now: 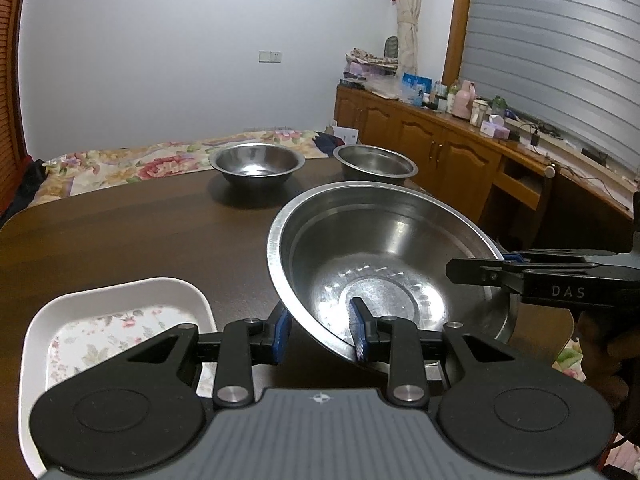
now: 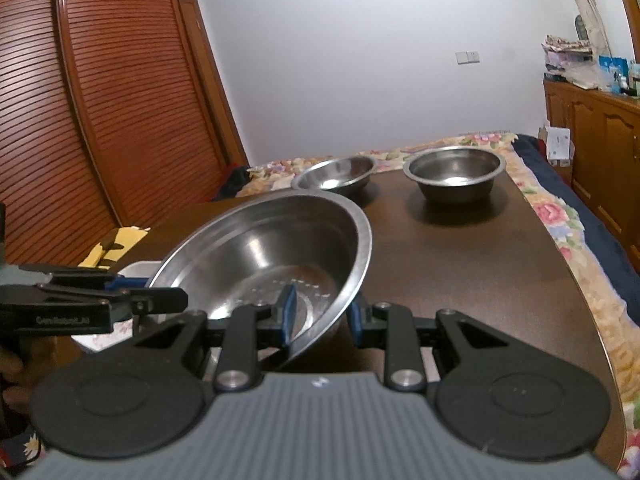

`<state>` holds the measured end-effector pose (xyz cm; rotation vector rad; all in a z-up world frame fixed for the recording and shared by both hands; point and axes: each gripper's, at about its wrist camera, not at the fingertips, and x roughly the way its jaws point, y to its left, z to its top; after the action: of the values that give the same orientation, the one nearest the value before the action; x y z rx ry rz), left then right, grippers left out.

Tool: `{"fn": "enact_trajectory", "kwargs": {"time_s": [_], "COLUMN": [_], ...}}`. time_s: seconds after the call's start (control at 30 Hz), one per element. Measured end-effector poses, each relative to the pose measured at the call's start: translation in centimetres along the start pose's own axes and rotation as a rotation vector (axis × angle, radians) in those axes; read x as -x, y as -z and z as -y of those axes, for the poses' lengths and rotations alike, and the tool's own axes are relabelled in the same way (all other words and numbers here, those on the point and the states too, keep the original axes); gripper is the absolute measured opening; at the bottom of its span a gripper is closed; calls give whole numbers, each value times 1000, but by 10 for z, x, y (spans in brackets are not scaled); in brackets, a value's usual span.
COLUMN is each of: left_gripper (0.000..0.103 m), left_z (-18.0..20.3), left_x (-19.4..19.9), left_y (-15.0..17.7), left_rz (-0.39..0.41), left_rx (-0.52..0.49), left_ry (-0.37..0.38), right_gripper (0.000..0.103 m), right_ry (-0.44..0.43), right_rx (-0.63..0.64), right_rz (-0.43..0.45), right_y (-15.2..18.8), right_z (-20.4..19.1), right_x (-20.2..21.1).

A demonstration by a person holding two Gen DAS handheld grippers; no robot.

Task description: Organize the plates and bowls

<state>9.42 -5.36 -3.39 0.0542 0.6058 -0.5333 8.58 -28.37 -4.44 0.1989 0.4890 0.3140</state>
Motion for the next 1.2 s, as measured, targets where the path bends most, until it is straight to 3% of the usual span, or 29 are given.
{"fn": "enact_trajectory", "kwargs": {"time_s": [0.73, 1.0, 1.1, 1.2], "left_gripper": [36, 54, 58, 59], "left_z": [7, 6, 5, 3], "left_x": [-13, -3, 4, 8], "left_y": [-5, -12, -24, -37], "left_rz": [-44, 18, 54, 83], "left_rx": [-5, -35, -38, -46], "left_ry": [-15, -47, -53, -62], "right_gripper": [29, 38, 46, 47], "right_ry": [7, 34, 45, 63], "right_rx": [-30, 3, 9, 32], "right_rz": [-25, -2, 15, 39], "right_y": [8, 8, 3, -6], "right_z": [9, 8, 10, 10], "right_x": [-5, -2, 3, 8]}}
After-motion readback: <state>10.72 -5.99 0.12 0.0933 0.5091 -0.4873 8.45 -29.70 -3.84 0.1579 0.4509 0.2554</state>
